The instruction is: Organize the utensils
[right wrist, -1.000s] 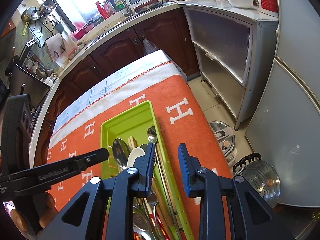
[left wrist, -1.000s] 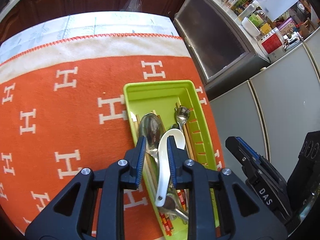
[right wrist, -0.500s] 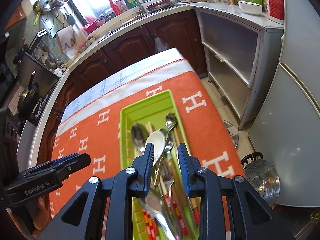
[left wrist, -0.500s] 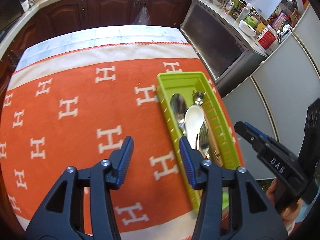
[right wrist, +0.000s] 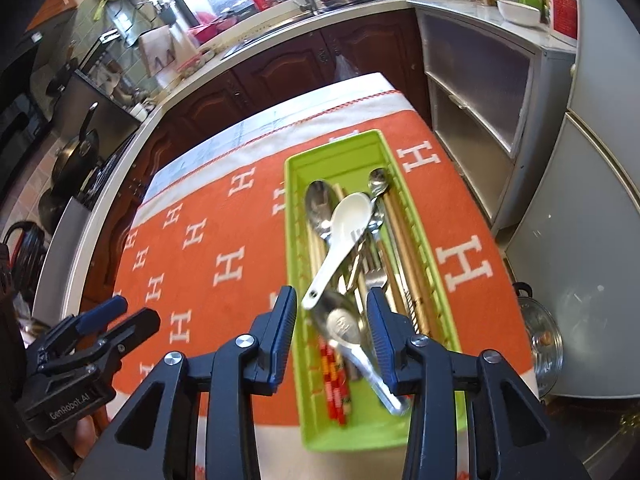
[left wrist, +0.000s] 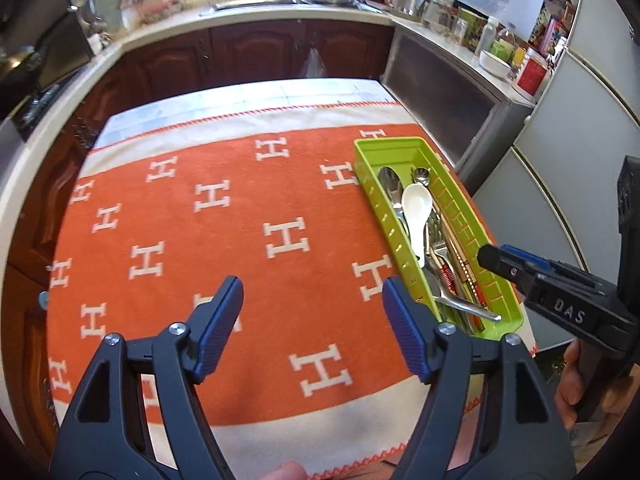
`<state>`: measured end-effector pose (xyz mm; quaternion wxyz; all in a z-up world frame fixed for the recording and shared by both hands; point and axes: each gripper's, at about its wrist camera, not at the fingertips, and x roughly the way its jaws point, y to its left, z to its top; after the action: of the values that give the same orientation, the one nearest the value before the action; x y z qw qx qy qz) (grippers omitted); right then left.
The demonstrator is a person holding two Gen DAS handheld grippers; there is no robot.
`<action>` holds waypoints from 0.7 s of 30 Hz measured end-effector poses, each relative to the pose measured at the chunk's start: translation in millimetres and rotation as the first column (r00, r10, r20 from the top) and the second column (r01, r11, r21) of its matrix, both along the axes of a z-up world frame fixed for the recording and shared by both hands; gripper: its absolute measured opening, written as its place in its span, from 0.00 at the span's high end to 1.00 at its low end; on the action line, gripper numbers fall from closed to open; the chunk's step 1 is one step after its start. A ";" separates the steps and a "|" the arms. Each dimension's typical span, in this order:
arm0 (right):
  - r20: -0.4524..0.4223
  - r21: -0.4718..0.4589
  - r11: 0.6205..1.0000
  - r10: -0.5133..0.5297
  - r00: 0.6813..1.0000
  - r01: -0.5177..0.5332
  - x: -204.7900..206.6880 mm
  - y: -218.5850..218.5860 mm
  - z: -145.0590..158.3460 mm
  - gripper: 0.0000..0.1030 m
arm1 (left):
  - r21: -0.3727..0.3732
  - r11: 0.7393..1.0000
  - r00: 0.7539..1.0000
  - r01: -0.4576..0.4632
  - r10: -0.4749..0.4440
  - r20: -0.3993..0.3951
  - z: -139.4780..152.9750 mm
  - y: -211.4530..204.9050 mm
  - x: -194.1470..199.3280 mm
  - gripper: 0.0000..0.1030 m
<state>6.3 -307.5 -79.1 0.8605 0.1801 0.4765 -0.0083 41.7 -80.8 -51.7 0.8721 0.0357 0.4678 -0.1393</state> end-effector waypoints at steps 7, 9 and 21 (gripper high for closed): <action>0.045 0.004 0.999 0.046 0.998 -0.047 -37.9 26.0 28.4 0.48 | 0.039 0.997 0.996 -0.072 0.069 0.061 27.1 19.1 -27.3 0.21; 0.061 0.008 0.998 0.054 0.997 -0.054 -49.8 32.7 38.7 0.44 | 0.056 0.994 0.992 -0.095 0.090 0.091 37.9 23.1 -36.9 0.20; 0.157 -0.004 0.996 0.091 0.983 -0.091 -76.3 49.1 108.4 0.29 | 0.038 0.981 0.963 -0.190 0.179 0.201 87.0 32.6 -67.5 0.18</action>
<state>-70.0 -258.5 29.2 0.8945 0.1596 0.4151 0.0458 -25.8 -48.2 35.3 0.9218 0.0306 0.3843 -0.0398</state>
